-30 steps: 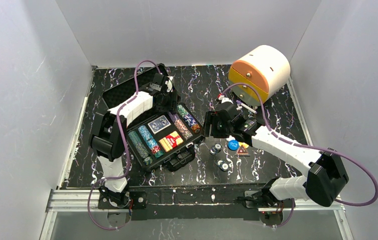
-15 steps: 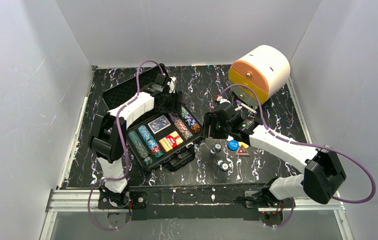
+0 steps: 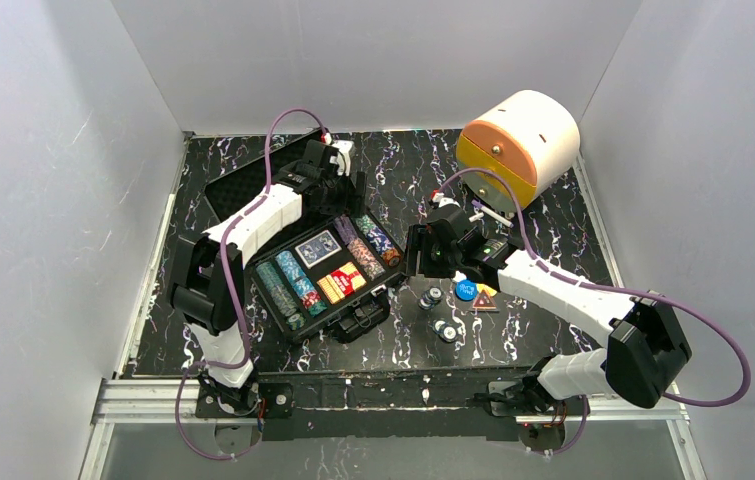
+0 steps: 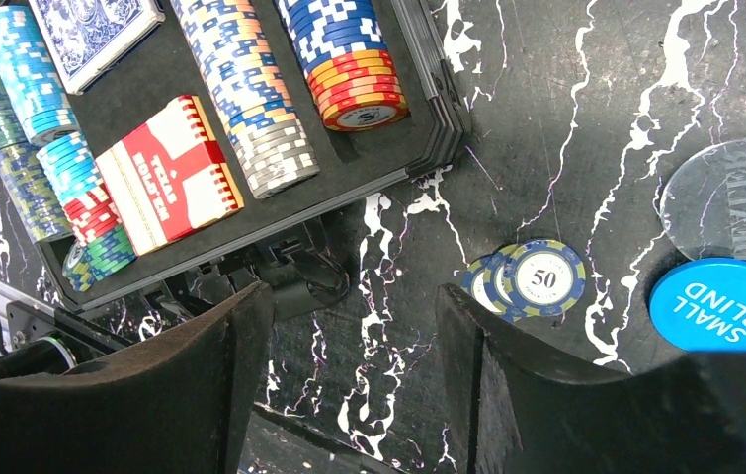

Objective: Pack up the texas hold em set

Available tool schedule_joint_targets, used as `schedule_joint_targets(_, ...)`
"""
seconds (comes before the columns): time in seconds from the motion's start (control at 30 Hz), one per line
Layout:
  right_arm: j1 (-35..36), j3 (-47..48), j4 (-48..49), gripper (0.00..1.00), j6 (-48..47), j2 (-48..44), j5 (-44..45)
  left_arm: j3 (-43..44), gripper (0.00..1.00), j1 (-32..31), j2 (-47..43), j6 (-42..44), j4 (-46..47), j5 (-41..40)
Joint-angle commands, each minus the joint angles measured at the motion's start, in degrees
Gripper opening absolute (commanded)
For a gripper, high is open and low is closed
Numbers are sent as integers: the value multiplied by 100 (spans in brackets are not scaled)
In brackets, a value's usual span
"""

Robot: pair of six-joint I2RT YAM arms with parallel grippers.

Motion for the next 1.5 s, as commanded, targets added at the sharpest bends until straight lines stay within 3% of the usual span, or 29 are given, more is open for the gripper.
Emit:
schedule_joint_targets(0.0, -19, 214, 79, 69, -39, 23, -32, 10, 78, -28, -86, -197, -260, 322)
schedule_joint_targets(0.07, -14, 183, 94, 69, -18, 28, -31, -93, 77, -30, -100, -345, -245, 559)
schedule_joint_targets(0.27, -15, 175, 109, 69, -3, 66, -90, -181, 61, -33, 238, -372, -663, 436)
schedule_joint_targets(0.47, -16, 146, 117, 69, 0, 52, -57, -318, 58, -28, 229, -501, -1049, 74)
schedule_joint_targets(1.03, -20, 172, 204, 68, 31, 131, -137, -280, 37, -34, 717, -180, -1304, 1111)
schedule_joint_targets(1.27, -14, 400, 287, 67, -111, 336, -177, 10, 34, -31, 954, -212, -1422, 1240)
schedule_joint_targets(1.47, -19, 860, 499, 66, -662, 736, -342, 37, 36, -34, 771, -274, -1458, 777)
